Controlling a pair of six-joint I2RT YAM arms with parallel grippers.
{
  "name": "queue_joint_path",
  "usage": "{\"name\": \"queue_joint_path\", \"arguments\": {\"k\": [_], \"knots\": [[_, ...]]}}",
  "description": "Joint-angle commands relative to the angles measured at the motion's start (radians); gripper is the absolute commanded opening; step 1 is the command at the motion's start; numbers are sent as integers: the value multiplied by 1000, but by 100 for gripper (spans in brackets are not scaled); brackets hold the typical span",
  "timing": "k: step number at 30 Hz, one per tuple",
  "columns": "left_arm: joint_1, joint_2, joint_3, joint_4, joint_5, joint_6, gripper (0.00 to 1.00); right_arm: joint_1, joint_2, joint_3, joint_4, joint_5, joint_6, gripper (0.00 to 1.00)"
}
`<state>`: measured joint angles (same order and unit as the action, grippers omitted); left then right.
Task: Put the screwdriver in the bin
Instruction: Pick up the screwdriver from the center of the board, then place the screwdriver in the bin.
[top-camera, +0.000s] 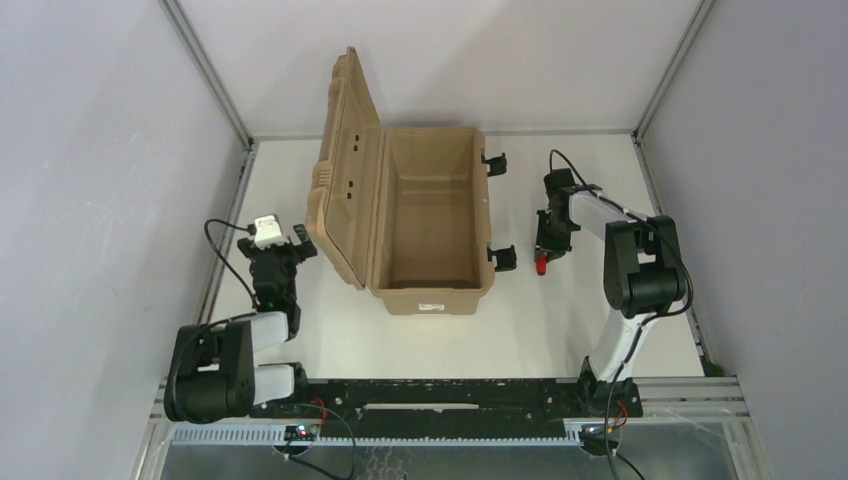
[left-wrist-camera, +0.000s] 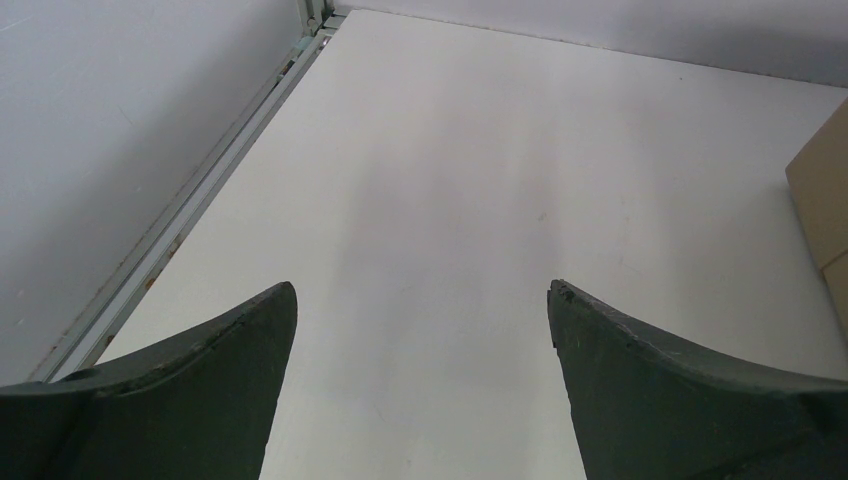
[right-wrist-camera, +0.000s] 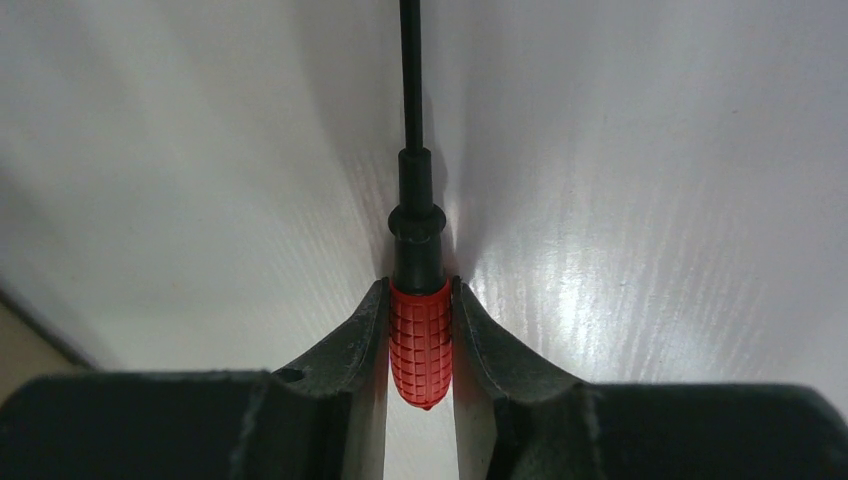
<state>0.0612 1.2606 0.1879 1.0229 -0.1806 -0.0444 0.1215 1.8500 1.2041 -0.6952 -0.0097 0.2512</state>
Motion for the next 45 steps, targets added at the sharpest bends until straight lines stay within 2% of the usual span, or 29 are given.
{"name": "queue_joint_path", "arguments": {"k": [1, 16, 34, 38, 45], "knots": [[2, -4, 7, 29, -1, 15, 100, -26, -76, -2, 27, -137, -18, 13], [2, -3, 6, 29, -2, 14, 100, -114, -209, 8, 78, -514, -6, 13], [2, -4, 5, 29, -2, 14, 100, -142, -335, 197, -63, -661, 93, 13], [2, -3, 5, 29, 0, 14, 100, -125, -359, 255, -97, -656, 136, 13], [2, -2, 5, 29, -1, 14, 100, -19, -364, 369, -141, -611, 226, 14]]}}
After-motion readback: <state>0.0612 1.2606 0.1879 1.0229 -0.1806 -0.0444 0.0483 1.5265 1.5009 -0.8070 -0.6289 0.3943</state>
